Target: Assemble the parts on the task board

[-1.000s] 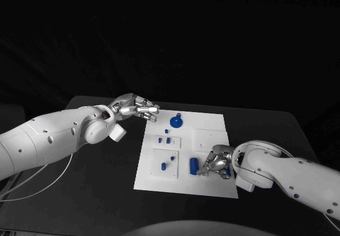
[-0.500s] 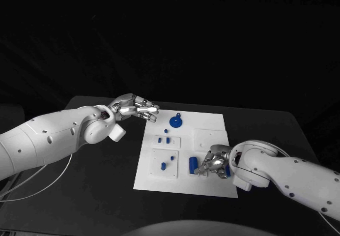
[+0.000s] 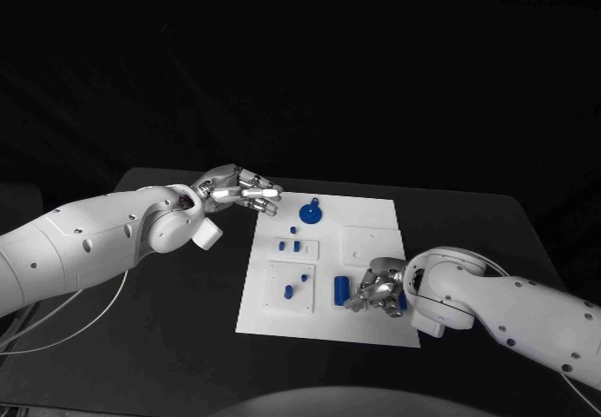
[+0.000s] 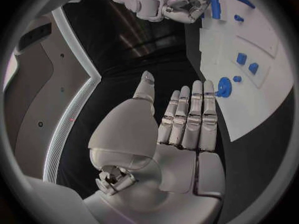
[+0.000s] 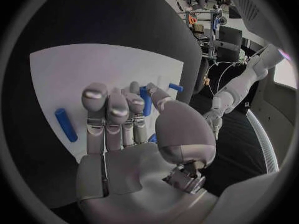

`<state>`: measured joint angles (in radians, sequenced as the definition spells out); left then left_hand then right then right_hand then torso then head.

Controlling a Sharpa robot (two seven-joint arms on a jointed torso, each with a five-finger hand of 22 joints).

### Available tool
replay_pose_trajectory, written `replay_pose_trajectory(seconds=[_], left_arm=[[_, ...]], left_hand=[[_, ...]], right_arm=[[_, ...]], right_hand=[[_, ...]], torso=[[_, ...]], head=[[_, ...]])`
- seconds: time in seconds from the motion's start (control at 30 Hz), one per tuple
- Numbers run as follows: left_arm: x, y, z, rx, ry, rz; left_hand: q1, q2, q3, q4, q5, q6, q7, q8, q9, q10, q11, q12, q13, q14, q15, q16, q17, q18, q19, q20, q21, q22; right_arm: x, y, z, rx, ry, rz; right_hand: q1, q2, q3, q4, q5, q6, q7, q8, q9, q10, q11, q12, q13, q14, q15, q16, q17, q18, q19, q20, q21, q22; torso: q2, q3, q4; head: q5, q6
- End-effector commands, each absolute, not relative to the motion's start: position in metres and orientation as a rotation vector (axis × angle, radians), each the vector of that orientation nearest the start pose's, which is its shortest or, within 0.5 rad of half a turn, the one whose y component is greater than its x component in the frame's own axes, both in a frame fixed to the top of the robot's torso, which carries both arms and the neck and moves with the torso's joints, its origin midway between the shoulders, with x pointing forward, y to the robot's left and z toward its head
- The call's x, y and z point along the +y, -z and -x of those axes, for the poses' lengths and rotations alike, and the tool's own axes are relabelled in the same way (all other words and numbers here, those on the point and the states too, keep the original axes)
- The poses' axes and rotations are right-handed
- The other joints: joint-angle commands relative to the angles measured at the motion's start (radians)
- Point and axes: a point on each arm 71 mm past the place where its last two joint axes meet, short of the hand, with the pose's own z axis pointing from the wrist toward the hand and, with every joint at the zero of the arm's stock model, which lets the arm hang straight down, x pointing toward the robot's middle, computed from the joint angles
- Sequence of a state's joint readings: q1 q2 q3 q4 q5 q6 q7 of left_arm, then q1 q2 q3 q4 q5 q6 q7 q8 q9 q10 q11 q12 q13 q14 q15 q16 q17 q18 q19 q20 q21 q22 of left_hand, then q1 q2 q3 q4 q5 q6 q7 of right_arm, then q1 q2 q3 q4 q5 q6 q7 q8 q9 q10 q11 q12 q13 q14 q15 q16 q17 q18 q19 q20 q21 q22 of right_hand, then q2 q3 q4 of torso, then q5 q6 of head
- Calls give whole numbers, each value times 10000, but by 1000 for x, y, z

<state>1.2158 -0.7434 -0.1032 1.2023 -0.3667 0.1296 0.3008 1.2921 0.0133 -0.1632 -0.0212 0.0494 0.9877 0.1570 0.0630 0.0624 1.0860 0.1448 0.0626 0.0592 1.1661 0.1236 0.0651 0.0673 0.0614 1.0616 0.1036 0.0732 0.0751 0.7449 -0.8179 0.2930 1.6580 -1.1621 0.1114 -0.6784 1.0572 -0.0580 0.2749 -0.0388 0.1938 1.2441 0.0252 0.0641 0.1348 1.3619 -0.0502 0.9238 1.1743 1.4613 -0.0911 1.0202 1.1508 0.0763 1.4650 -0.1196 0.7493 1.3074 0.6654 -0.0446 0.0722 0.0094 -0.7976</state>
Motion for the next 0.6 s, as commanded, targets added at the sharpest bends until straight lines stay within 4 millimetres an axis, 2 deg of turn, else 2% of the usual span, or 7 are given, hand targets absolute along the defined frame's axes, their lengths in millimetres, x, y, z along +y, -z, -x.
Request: replay_pose_trajectory(seconds=[0.03,0.17,0.4,0.6], left_arm=[[228,217,-522,18657,15045,6930],[229,218,-522,18657,15022,6944],[230,218,-523,18665,14982,6967],[232,218,-523,18661,14939,6990]], left_hand=[[21,80,-15,-2,-14,-47,8,23,14,-66,-4,-23,11,-61,10,-30,6,-22,-11,57,26,-9],[40,77,3,-6,-14,-51,11,27,15,-73,-2,-21,11,-70,15,-28,10,-14,-19,64,28,-7],[40,77,3,-6,-14,-51,11,27,15,-73,-2,-21,11,-70,15,-28,10,-14,-19,64,28,-7],[70,93,25,-20,-12,-53,12,26,14,-79,2,-21,12,-76,16,-28,12,-9,-27,69,30,-6]], right_arm=[[-182,305,-396,25042,-4505,-3419],[-182,308,-395,25086,-4464,-3460],[-182,310,-394,25116,-4558,-3505],[-184,309,-392,25085,-4793,-3423]], right_hand=[[-59,8,-6,-25,41,10,62,-4,-8,7,16,-13,8,31,-28,4,-6,-165,564,35,5,421],[-61,140,-10,-229,51,6,57,-7,-11,11,12,-10,12,29,-33,14,-3,-169,563,30,12,426],[-160,72,-102,-212,37,17,63,-5,-9,18,18,7,25,31,-29,20,-3,-173,565,32,31,433],[-58,-282,-708,51,293,22,83,-2,-12,-1,32,-27,10,19,-30,-22,-36,-153,558,31,-30,414]], torso=[[-3,6,1],[-1,4,3],[-2,2,1],[-6,7,-7]], head=[[6,-15],[-3,-22],[-15,-51],[-9,-20]])
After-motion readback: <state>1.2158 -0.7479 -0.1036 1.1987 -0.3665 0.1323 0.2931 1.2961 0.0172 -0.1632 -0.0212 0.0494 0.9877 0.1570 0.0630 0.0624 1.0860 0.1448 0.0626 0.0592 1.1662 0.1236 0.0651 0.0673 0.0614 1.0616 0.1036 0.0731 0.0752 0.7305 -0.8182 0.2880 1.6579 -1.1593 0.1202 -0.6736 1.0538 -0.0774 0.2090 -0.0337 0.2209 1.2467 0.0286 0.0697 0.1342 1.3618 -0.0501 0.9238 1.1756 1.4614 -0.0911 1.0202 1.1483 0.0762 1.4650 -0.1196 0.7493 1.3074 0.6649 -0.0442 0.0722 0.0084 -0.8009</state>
